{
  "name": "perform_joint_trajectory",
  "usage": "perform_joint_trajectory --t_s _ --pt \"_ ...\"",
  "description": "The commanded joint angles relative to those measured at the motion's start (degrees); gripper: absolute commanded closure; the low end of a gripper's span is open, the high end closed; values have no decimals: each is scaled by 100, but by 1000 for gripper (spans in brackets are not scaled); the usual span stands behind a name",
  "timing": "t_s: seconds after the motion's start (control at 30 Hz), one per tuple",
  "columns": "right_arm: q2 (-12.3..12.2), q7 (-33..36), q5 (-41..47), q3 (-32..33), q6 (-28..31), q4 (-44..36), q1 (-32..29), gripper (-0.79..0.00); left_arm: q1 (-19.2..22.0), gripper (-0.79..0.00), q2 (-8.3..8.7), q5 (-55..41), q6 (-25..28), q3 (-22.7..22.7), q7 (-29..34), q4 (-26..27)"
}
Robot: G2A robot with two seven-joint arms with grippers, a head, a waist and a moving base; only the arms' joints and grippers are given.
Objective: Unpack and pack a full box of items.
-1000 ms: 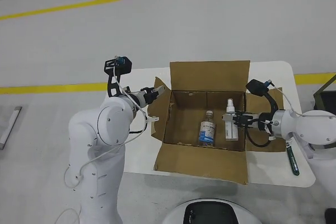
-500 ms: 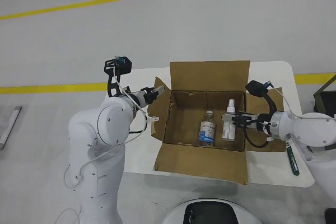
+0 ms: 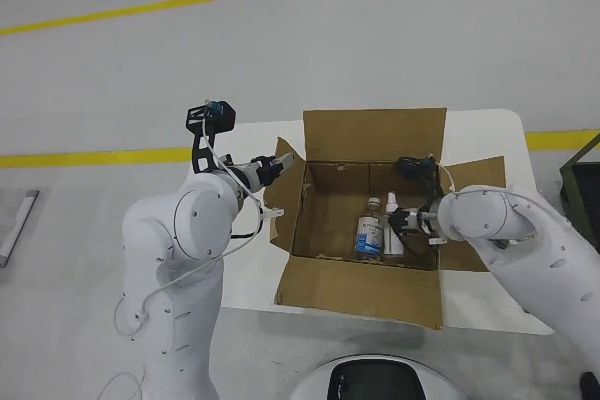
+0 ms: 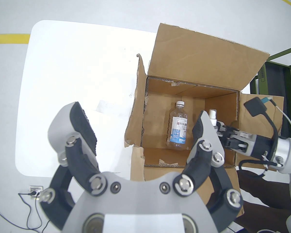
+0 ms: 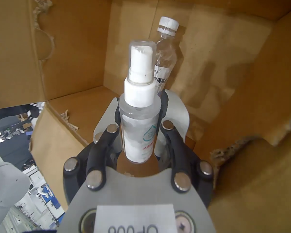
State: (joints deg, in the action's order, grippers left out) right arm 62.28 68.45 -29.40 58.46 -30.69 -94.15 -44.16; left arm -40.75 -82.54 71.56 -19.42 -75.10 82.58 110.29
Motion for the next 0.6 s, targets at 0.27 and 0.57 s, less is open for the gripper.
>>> perform_joint_trajectory --t_s 0.27,0.57 --pt "286 87 -314 -1012 -427 951 822 0 0 -785 0 0 0 0 0 0" --pt "482 -106 -266 -1429 -619 1449 1089 0 0 -785 0 0 0 0 0 0"
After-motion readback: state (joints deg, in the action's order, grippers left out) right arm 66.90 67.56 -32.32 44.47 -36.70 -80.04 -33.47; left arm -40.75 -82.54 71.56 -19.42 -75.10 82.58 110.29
